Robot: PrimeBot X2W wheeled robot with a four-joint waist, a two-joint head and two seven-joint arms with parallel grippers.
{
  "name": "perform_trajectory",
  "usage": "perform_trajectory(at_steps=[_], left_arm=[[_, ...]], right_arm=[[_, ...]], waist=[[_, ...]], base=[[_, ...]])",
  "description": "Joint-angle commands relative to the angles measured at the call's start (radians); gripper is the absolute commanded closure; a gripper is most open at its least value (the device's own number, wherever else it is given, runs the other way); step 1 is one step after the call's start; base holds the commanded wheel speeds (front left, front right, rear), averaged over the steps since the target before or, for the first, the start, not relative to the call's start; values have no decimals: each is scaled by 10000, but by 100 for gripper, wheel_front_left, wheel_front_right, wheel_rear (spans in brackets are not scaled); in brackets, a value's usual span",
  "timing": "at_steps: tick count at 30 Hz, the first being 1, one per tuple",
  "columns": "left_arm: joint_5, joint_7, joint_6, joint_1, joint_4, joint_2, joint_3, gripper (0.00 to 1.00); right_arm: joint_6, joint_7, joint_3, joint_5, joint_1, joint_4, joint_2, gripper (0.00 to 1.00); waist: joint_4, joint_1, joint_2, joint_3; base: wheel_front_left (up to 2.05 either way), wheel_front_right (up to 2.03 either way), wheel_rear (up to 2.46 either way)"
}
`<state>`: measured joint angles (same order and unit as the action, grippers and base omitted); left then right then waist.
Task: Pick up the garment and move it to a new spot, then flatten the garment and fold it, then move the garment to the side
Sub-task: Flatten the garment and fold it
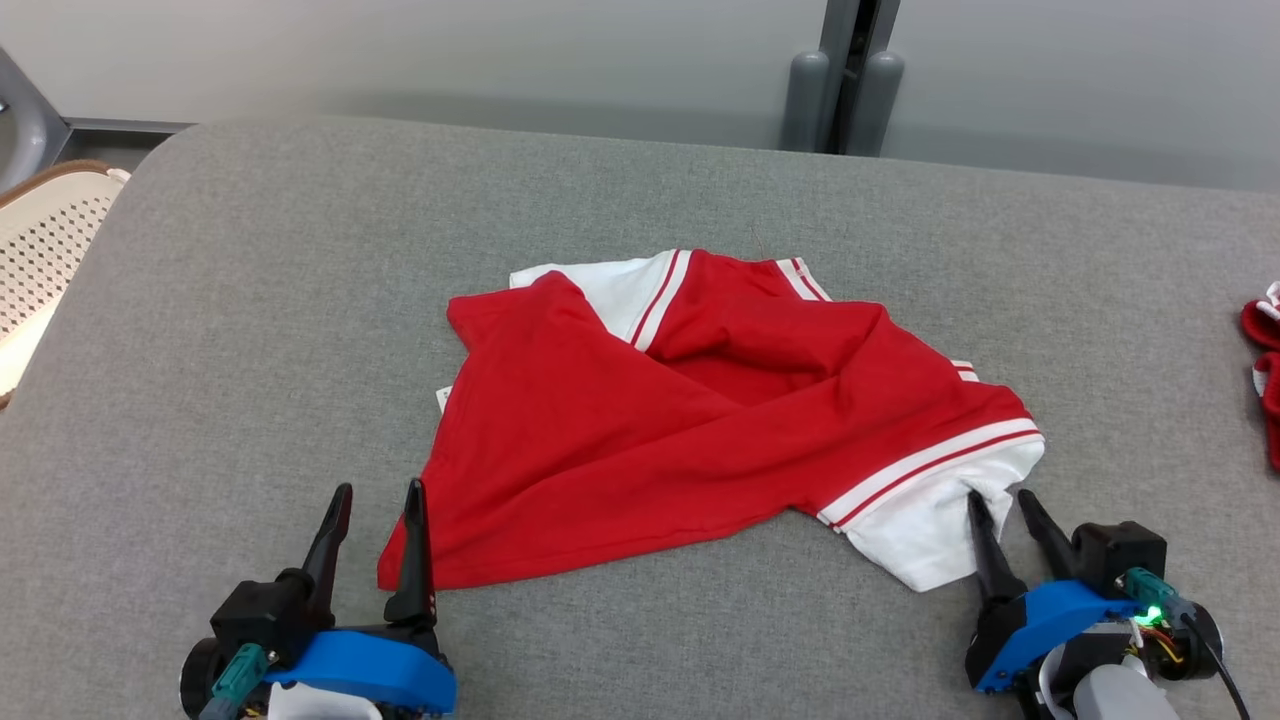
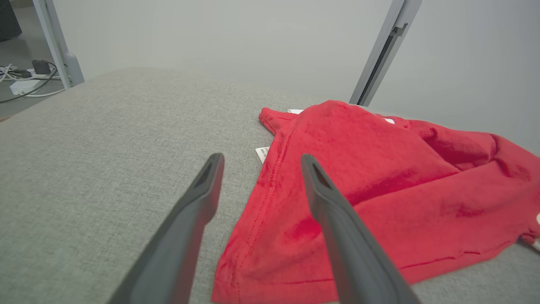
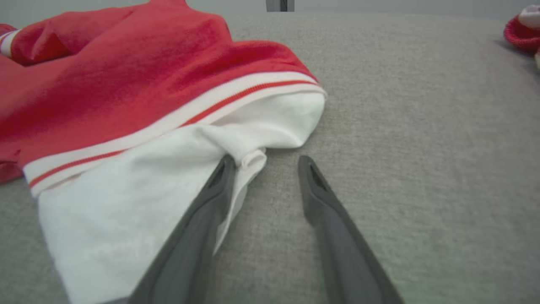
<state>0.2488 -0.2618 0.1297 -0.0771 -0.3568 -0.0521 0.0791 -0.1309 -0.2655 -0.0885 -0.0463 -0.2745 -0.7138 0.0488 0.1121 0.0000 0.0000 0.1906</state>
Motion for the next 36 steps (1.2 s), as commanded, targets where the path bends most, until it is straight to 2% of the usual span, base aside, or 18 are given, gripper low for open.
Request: perform_trajectory(at_steps=[1,2,3,8,13,14,15,16,17,21,24,36], left_arm=[[47,-45,19,-149,165,11,-27,0],[47,-45,19,-149,214,15,-29,0],[47,-45,19,-149,256,12,-58,0],[21,-45,19,-83,391,14,-118,0],[-32,-45,19,101,401,10,-203,0],[-44,-45,19,143,386,11,-226,0],[-33,-45,19,165,374,10,-258,0],[-5,-45,19,202,357,9,-286,0],[27,-45,19,266,335,12,-324,0],[47,-45,19,450,272,14,-410,0],[-54,-45,19,569,205,10,-473,0],[-735,-45,19,861,130,14,-488,0]], right_arm=[[1,24,-74,24,-29,-196,32,73],[3,24,-119,-36,-49,-193,32,97],[3,24,-157,-106,-57,-109,34,100],[1,12,-414,-320,86,641,43,100],[1,13,-805,-757,579,1918,35,100],[1,12,-885,-884,750,2055,34,85],[1,12,-952,-1000,909,2130,34,58],[3,10,-1058,-1133,1026,2199,35,18],[1,12,-1149,-1181,1167,2243,38,0],[1,12,-1629,-1141,1669,2125,32,0],[1,12,-1625,-1121,1789,2077,29,0],[1,12,-334,-541,1394,2859,32,0]], waist=[[-39,0,0,50],[-88,0,0,56],[-150,0,0,48],[-499,0,0,-84],[-1038,0,0,-403],[-1133,0,0,-475],[-1228,0,0,-548],[-1318,0,0,-614],[-1394,0,0,-681],[-1605,0,0,-891],[-1644,0,0,-974],[-1300,0,0,-1142]], base=[[0,0,0],[0,0,0],[0,0,0],[0,0,0],[0,0,0],[0,0,0],[0,0,0],[0,0,0],[0,0,0],[0,0,0],[0,0,0],[0,0,0]])
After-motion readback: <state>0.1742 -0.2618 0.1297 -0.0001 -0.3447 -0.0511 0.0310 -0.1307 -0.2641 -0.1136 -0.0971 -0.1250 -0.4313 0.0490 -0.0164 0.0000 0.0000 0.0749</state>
